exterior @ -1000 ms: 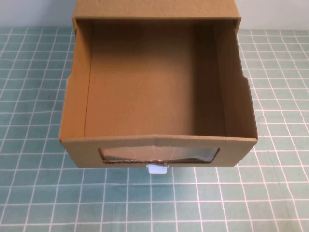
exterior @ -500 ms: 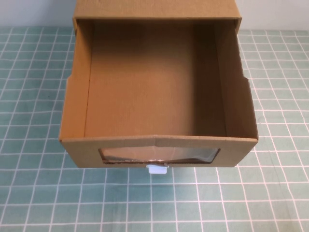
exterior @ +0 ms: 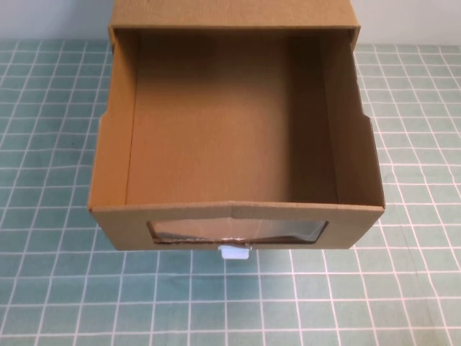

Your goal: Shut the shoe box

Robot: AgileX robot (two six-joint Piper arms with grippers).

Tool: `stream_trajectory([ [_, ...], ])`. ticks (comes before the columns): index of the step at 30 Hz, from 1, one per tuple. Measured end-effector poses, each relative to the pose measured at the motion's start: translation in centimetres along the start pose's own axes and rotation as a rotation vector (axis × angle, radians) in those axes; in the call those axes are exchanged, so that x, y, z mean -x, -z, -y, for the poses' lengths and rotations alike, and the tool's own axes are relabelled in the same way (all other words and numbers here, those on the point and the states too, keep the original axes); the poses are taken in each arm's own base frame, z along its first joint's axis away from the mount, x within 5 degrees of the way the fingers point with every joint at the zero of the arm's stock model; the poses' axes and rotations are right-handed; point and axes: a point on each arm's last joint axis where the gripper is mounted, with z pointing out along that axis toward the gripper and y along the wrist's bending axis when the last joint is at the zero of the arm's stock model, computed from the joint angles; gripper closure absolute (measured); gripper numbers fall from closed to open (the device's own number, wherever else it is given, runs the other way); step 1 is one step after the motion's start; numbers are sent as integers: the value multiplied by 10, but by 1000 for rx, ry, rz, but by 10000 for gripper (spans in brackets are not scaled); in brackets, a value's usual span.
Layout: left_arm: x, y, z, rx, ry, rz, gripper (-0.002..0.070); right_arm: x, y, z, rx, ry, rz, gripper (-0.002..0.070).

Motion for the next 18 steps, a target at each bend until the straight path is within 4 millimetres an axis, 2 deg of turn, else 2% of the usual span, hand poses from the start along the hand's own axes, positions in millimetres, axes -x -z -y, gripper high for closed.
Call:
stream_trajectory([
  [3,25,-4,18,-7,-72,-120,680,0,0,0,0,0,0,687],
  [7,66,-23,44,-24,-188,-274,680,0,0,0,0,0,0,687],
  [15,147,-97,84,-92,-363,-475,680,0,0,0,0,0,0,687],
  [18,170,-135,93,-117,-397,-540,680,0,0,0,0,0,0,687],
])
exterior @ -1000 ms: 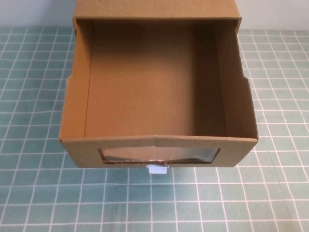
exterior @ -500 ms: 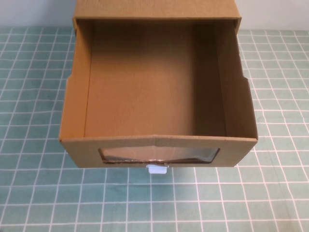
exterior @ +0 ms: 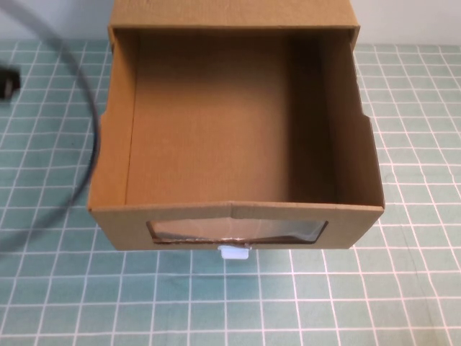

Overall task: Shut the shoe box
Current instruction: Press the shoe box with left arm

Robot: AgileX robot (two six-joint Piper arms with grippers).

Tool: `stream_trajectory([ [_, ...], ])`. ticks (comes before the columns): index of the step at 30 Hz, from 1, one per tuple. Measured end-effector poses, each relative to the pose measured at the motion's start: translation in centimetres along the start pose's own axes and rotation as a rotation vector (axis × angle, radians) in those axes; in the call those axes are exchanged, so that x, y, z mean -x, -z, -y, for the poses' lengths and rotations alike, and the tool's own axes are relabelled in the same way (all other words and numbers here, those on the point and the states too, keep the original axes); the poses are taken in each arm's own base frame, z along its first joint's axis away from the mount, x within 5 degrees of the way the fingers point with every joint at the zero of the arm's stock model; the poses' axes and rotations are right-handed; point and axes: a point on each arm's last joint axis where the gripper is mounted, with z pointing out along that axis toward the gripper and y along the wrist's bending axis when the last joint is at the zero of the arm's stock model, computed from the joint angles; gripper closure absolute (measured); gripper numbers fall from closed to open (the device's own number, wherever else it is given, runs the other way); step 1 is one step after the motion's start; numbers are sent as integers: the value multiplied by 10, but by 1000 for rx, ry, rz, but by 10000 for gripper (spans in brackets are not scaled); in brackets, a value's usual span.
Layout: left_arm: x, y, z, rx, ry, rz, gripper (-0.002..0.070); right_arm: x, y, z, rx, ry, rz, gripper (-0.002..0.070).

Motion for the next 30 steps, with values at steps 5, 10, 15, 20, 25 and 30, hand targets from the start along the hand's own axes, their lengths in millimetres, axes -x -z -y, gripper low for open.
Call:
stream_trajectory([
  [5,52,-32,-14,-10,-61,-3,680,0,0,0,0,0,0,687],
  [10,84,-68,-14,-49,-144,0,680,0,0,0,0,0,0,687],
  [15,98,-110,9,-133,-223,-12,680,0,0,0,0,0,0,687],
  [20,102,-150,29,-184,-281,-13,680,0,0,0,0,0,0,687],
  [25,97,-180,34,-197,-287,-24,680,0,0,0,0,0,0,687],
  [30,98,-184,35,-196,-283,-13,680,0,0,0,0,0,0,687],
])
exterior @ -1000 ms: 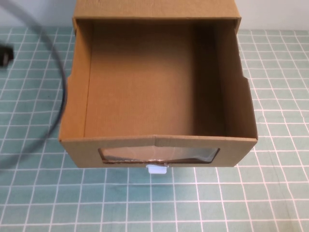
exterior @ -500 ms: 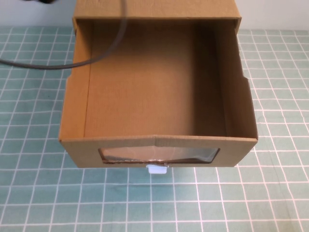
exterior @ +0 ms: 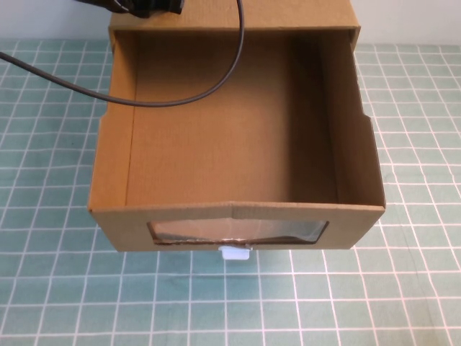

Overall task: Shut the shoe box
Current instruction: Press the shoe box with left arm, then close the shoe box with your right arm

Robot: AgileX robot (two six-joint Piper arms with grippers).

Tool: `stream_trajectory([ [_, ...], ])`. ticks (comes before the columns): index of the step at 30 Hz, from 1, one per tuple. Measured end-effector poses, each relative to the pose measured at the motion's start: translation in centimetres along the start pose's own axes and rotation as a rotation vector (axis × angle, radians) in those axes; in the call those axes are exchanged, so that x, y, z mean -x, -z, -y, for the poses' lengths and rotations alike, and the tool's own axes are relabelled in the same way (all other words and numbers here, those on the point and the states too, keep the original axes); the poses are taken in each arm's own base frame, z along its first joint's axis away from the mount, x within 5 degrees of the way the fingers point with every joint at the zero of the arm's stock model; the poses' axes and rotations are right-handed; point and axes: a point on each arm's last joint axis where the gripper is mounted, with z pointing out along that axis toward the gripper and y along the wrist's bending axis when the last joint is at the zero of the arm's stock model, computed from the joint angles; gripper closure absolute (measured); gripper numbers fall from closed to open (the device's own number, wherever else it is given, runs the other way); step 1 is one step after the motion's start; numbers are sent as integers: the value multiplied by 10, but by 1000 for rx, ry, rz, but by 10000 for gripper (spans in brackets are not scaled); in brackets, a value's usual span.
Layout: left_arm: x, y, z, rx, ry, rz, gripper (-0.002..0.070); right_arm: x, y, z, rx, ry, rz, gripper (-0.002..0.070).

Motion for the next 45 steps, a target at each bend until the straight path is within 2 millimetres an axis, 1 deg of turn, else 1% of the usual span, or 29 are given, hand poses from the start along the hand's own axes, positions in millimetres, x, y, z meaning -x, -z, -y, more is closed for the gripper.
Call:
stream_trajectory([
  [6,0,0,0,0,-2,1,680,0,0,0,0,0,0,687],
  [8,0,0,0,0,-2,1,680,0,0,1,-8,32,0,687],
  [10,0,0,0,0,-2,1,680,2,0,1,-11,51,24,687],
  [12,0,0,0,0,-2,1,680,7,0,0,-2,28,80,687],
  [16,1,0,0,0,-2,2,680,20,2,-2,46,-164,224,687],
  [18,1,0,0,0,-2,2,680,24,3,-2,57,-230,262,687],
  [27,1,0,0,-1,-2,1,680,28,4,-2,69,-322,309,687],
  [30,1,0,0,-1,-1,1,680,30,5,-1,82,-419,334,687],
  [32,1,0,0,-1,-1,1,680,31,5,-1,99,-518,338,687],
  [35,1,0,0,-1,-1,1,680,27,4,-5,138,-601,270,687],
  [37,1,0,0,-1,0,1,680,31,7,-11,187,-605,197,687],
  [40,1,0,0,-1,0,1,680,54,15,-23,259,-566,42,687],
  [43,0,0,0,-2,0,-1,680,80,19,-33,314,-451,-170,687],
  [45,0,0,0,-3,0,-2,680,95,18,-38,340,-374,-318,687],
])
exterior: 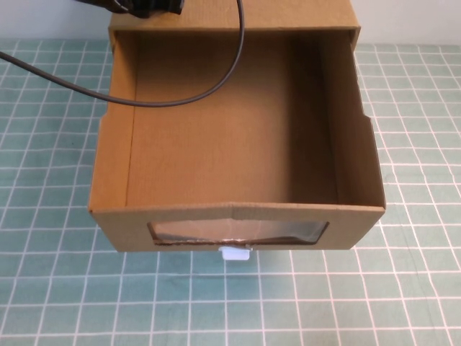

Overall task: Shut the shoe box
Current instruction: Close the shoe box with your right arm

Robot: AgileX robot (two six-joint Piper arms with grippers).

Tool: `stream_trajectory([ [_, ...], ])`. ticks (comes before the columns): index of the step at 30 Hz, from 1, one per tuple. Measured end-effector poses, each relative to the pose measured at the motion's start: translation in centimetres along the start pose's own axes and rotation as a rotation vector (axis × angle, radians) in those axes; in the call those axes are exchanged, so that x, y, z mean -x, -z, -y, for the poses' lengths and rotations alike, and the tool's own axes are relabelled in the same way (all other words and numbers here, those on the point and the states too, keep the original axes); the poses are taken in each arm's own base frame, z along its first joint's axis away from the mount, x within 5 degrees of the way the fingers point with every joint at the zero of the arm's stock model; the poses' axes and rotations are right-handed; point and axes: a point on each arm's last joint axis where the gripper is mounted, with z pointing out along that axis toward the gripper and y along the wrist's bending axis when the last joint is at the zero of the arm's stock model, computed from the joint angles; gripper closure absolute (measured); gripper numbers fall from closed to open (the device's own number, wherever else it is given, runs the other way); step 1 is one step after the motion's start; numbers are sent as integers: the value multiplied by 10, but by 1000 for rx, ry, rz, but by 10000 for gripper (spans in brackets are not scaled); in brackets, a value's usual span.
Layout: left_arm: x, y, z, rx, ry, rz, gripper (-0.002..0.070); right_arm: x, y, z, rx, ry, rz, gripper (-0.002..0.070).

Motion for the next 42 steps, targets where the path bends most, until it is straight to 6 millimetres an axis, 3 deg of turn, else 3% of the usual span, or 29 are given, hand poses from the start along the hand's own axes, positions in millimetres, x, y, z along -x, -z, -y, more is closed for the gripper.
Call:
stream_trajectory([
  [6,-1,0,1,-6,5,-8,680,38,-12,-16,4,126,-311,687],
  [11,-1,0,1,-9,10,-10,680,66,-25,-32,84,189,-408,687],
  [15,-1,0,1,-9,10,-10,680,78,-27,-54,164,276,-443,687],
  [23,-1,0,1,-11,30,-11,680,66,-24,-83,191,388,-531,687],
  [32,-1,0,1,-13,41,-12,680,45,-63,-124,239,537,-684,687],
  [37,-1,0,1,-13,46,-12,680,46,-69,-149,290,611,-562,687],
  [42,-1,0,1,-13,47,-12,680,55,-76,-161,331,619,-377,687],
])
